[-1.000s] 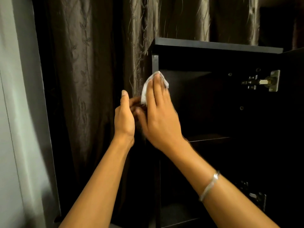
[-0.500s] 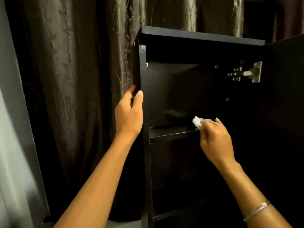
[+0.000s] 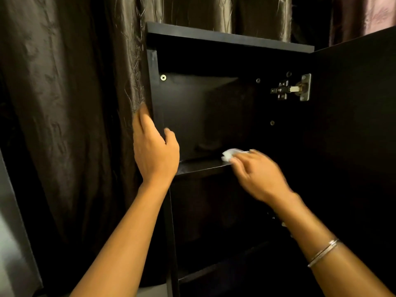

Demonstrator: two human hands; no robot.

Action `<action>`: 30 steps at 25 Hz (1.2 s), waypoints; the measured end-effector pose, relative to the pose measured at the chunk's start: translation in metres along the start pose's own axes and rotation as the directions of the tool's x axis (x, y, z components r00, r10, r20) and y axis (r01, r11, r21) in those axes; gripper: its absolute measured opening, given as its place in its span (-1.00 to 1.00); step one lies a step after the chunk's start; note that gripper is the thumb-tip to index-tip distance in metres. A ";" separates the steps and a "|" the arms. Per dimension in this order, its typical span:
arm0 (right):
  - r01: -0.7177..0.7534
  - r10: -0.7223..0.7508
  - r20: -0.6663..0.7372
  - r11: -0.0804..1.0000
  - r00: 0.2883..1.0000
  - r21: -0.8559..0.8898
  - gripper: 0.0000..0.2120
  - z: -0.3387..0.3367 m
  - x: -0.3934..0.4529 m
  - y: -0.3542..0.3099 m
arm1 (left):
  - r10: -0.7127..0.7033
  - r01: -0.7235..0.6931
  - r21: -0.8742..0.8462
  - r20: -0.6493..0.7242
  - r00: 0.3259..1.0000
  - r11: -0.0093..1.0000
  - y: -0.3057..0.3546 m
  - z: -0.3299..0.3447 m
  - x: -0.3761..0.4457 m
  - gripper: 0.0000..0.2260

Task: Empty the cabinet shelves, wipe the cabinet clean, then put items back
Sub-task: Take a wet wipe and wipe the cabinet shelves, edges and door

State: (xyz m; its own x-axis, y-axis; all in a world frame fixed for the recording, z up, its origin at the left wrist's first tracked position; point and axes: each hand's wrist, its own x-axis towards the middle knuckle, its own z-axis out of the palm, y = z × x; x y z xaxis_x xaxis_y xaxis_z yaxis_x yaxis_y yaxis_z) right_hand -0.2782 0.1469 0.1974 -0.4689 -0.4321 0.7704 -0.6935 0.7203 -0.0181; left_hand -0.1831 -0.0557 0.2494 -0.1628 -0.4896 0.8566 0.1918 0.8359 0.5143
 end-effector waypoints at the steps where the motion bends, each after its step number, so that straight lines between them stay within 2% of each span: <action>1: -0.139 0.140 0.012 0.990 0.990 -0.012 -0.59 -0.007 -0.002 0.022 | 0.069 -0.069 0.019 -0.002 0.998 0.997 0.001 0.000 -0.002 -0.40; 3: -0.321 0.320 -0.019 0.946 0.947 -0.050 -0.59 -0.011 -0.005 0.040 | 0.165 -0.166 0.042 0.028 0.986 0.985 0.003 0.002 -0.003 -0.35; 4: -0.325 0.324 -0.036 0.945 0.946 -0.036 -0.56 -0.008 -0.004 0.033 | 0.204 -0.207 0.062 0.045 0.978 0.976 0.004 0.002 -0.001 -0.34; 6: -0.151 0.153 -0.059 0.988 0.986 0.040 -0.54 -0.002 -0.003 -0.006 | 0.281 -0.286 0.113 0.066 0.958 0.951 0.008 0.002 0.007 -0.31; 8: 0.069 -0.070 -0.003 0.989 0.998 0.134 -0.57 -0.004 -0.001 -0.046 | 0.330 -0.337 0.182 0.070 0.941 0.924 0.016 0.002 0.023 -0.32; 10: 0.097 -0.112 0.113 0.987 0.987 0.125 -0.55 -0.015 0.010 -0.048 | 0.339 -0.344 0.229 0.059 0.939 0.911 0.023 0.003 0.038 -0.34; 12: -0.075 0.066 0.287 0.997 0.956 0.022 -0.59 -0.020 0.032 -0.004 | 0.330 -0.333 0.226 0.053 0.943 0.915 0.026 0.003 0.046 -0.32; 14: -0.251 0.293 0.497 0.956 0.817 -0.152 -0.64 -0.031 0.056 0.045 | 0.311 -0.312 0.207 0.037 0.950 0.927 0.026 0.005 0.046 -0.28; 15: -0.271 0.360 0.543 0.932 0.759 -0.239 -0.63 -0.033 0.065 0.059 | 0.308 -0.308 0.193 0.033 0.951 0.931 0.026 0.005 0.046 -0.27; 16: -0.251 0.374 0.563 0.925 0.736 -0.287 -0.61 -0.030 0.071 0.068 | 0.315 -0.316 0.174 0.034 0.949 0.933 0.024 0.005 0.046 -0.25; 17: -0.212 0.354 0.573 0.930 0.739 -0.301 -0.62 -0.027 0.075 0.064 | 0.322 -0.324 0.150 0.035 0.946 0.934 0.024 0.005 0.047 -0.24; 19: -0.151 0.266 0.535 0.956 0.802 -0.249 -0.68 -0.020 0.077 0.039 | 0.322 -0.325 0.102 0.038 0.946 0.940 0.022 0.004 0.048 -0.23; 21: -0.090 0.110 0.476 0.994 0.873 -0.064 -0.71 -0.029 0.077 0.003 | 0.296 -0.298 0.027 0.045 0.954 0.954 0.022 0.003 0.049 -0.23; 23: -0.105 0.006 0.373 0.964 0.928 0.246 -0.81 -0.050 0.082 -0.032 | 0.234 -0.231 -0.062 0.056 0.970 0.971 0.023 -0.002 0.050 -0.24; 24: -0.112 0.017 0.230 0.906 0.973 0.407 -0.90 -0.063 0.087 -0.046 | 0.193 -0.184 -0.109 0.073 0.978 0.977 0.023 -0.004 0.050 -0.24; 25: -0.046 0.060 -0.010 0.849 0.998 0.527 -0.96 -0.075 0.093 -0.056 | 0.146 -0.130 -0.152 0.098 0.984 0.980 0.025 -0.007 0.052 -0.22; 26: 0.095 0.098 -0.308 0.825 0.946 0.556 -0.94 -0.090 0.100 -0.067 | 0.103 -0.078 -0.194 0.123 0.987 0.978 0.027 -0.010 0.054 -0.20; 27: 0.254 0.101 -0.566 0.820 0.818 0.513 -0.89 -0.103 0.106 -0.077 | 0.066 -0.029 -0.239 0.147 0.987 0.971 0.028 -0.010 0.058 -0.18; 28: 0.392 0.065 -0.735 0.812 0.675 0.432 -0.84 -0.112 0.112 -0.088 | 0.028 0.018 -0.275 0.163 0.986 0.961 0.030 -0.011 0.061 -0.16; 29: 0.489 0.004 -0.820 0.801 0.572 0.346 -0.80 -0.116 0.121 -0.099 | -0.009 0.058 -0.288 0.171 0.985 0.956 0.032 -0.010 0.066 -0.16; 30: 0.548 -0.073 -0.845 0.790 0.530 0.276 -0.76 -0.114 0.133 -0.109 | -0.027 0.076 -0.291 0.170 0.985 0.954 0.034 -0.010 0.068 -0.15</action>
State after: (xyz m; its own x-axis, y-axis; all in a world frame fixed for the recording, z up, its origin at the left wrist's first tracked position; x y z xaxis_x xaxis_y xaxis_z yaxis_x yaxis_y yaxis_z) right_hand -0.2029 0.0729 0.3746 0.2643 0.1764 0.9482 -0.9554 0.1824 0.2324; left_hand -0.1782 -0.0630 0.3260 -0.3300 -0.4626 0.8228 0.4519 0.6879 0.5680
